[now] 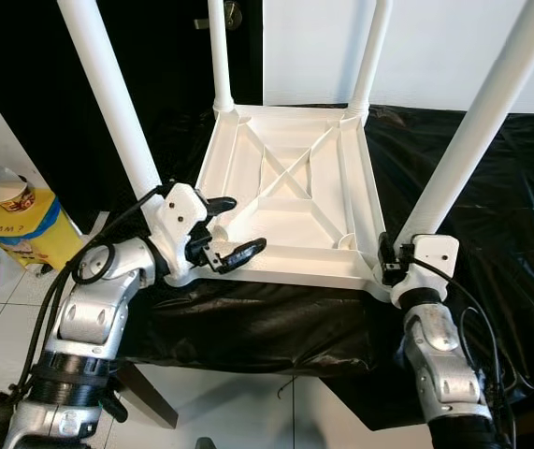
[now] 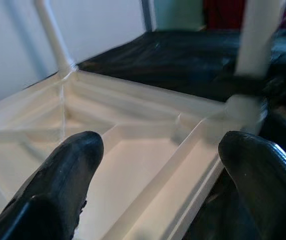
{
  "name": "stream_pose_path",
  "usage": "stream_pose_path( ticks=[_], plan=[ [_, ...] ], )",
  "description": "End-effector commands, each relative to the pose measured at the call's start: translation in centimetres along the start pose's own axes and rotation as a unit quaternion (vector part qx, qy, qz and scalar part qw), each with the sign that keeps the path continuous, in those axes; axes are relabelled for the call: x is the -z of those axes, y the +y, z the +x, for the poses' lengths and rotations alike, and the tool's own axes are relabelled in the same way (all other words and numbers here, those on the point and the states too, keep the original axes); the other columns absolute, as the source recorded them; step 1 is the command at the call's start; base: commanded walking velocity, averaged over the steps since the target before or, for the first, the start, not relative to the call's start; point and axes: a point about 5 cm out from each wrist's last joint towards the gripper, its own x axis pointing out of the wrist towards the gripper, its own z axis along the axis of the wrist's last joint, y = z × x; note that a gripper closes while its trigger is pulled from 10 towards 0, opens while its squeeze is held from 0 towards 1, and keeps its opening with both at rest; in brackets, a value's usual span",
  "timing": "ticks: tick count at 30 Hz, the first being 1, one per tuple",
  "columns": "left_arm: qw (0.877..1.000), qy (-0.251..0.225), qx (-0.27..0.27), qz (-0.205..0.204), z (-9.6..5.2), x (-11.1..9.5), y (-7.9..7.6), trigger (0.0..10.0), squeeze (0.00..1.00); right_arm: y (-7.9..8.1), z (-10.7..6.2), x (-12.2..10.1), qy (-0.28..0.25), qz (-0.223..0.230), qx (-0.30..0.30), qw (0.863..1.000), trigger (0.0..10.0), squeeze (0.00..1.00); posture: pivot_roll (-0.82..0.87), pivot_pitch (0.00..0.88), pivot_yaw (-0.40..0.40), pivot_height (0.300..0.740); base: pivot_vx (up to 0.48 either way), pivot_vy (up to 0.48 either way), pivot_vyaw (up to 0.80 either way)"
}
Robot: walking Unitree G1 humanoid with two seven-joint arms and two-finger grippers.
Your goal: Building children table
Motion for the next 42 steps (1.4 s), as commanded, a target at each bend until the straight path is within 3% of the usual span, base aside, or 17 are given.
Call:
stream_pose_path(
  ticks=[1,2,3,4,5,8,9,14,15,18,23,24,27,31,34,37,42],
  plan=[
    [1.0,-0.007,0.009,-0.013,0.1,-0.1,-0.6,10.0,0.0,-0.4,-0.5,1.0,0.025,-0.018,0.019,0.999,0.0,0.0,-0.06,0.018,-0.027,0.74,0.0,0.0,0.0],
    [1.0,-0.007,0.009,-0.013,0.1,-0.1,-0.6,10.0,0.0,-0.4,-0.5,1.0,0.025,-0.018,0.019,0.999,0.0,0.0,-0.06,0.018,-0.027,0.74,0.0,0.0,0.0],
    [1.0,-0.011,0.01,-0.017,0.2,-0.2,-0.7,10.0,0.0,-0.2,-0.5,0.9,0.02,-0.019,0.012,1.0,10.0,0.0,-0.06,0.015,-0.027,0.74,0.0,0.0,0.0],
    [1.0,-0.011,0.01,-0.017,0.2,-0.2,-0.7,10.0,0.0,-0.2,-0.5,0.9,0.02,-0.019,0.012,1.0,10.0,0.0,-0.06,0.015,-0.027,0.74,0.0,0.0,0.0],
    [1.0,-0.013,0.01,-0.019,0.2,-0.2,-0.8,10.0,0.0,-0.1,-0.5,0.7,0.009,-0.022,-0.005,1.0,10.0,0.64,-0.06,0.013,-0.028,0.74,0.0,0.0,0.0],
    [1.0,-0.013,0.01,-0.019,0.2,-0.2,-0.8,10.0,0.0,-0.1,-0.5,0.7,0.009,-0.022,-0.005,1.0,10.0,0.64,-0.06,0.013,-0.028,0.74,0.0,0.0,0.0],
    [1.0,-0.014,0.009,-0.021,0.2,-0.2,-0.9,10.0,0.0,0.0,-0.5,0.5,0.001,-0.022,-0.025,0.999,10.0,1.0,-0.06,0.012,-0.027,0.74,0.0,0.0,0.0],
    [0.999,-0.015,0.01,-0.026,0.1,-0.2,-1.1,10.0,0.0,-0.4,-0.5,-0.2,-0.022,-0.02,-0.066,0.997,10.0,1.0,-0.06,0.01,-0.024,0.74,0.0,0.0,0.0],
    [0.999,-0.015,0.011,-0.029,0.1,-0.2,-1.3,10.0,0.0,-0.8,-0.5,-0.4,-0.029,-0.017,-0.087,0.996,10.0,0.0,-0.06,0.009,-0.023,0.74,0.0,0.0,0.0],
    [0.999,-0.015,0.013,-0.031,0.1,-0.2,-1.4,10.0,0.0,-1.2,-0.6,-0.6,-0.033,-0.017,-0.106,0.994,10.0,0.0,-0.06,0.01,-0.021,0.74,0.0,0.0,0.0],
    [0.999,-0.014,0.03,-0.041,0.3,-0.3,-2.4,10.0,0.0,-2.1,-0.2,-0.6,-0.018,-0.014,-0.193,0.981,10.0,0.0,-0.07,0.014,-0.011,0.74,0.0,0.0,0.0],
    [0.998,-0.013,0.045,-0.05,0.8,-0.1,-3.4,10.0,0.0,-2.4,0.2,-0.6,-0.008,-0.021,-0.248,0.969,10.0,0.0,-0.07,0.015,-0.007,0.74,0.0,0.0,0.0],
    [0.997,-0.012,0.051,-0.052,1.0,0.1,-3.8,10.0,0.0,-2.5,0.4,-0.5,-0.002,-0.023,-0.264,0.964,10.0,0.0,-0.07,0.015,-0.006,0.74,0.0,0.0,0.0],
    [0.995,-0.008,0.081,-0.065,2.4,0.7,-6.0,10.0,0.0,-2.7,1.3,-0.4,0.012,-0.047,-0.307,0.95,10.0,0.0,-0.06,0.015,-0.013,0.74,0.0,0.0,0.0],
    [0.994,-0.007,0.09,-0.067,2.9,0.9,-6.8,10.0,0.0,-2.8,1.6,-0.3,0.022,-0.051,-0.326,0.944,10.0,0.0,-0.06,0.016,-0.015,0.74,0.0,0.0,0.0],
    [0.991,-0.001,0.119,-0.064,4.5,1.1,-8.9,10.0,0.0,-2.6,2.0,0.5,0.055,-0.069,-0.381,0.92,10.0,0.0,-0.05,0.015,-0.027,0.74,0.0,0.0,0.0],
    [0.99,0.003,0.126,-0.062,4.9,1.2,-9.4,10.0,0.0,-2.6,2.2,0.7,0.064,-0.067,-0.4,0.912,10.0,0.0,-0.05,0.013,-0.027,0.74,0.0,0.0,0.0]
  ],
)
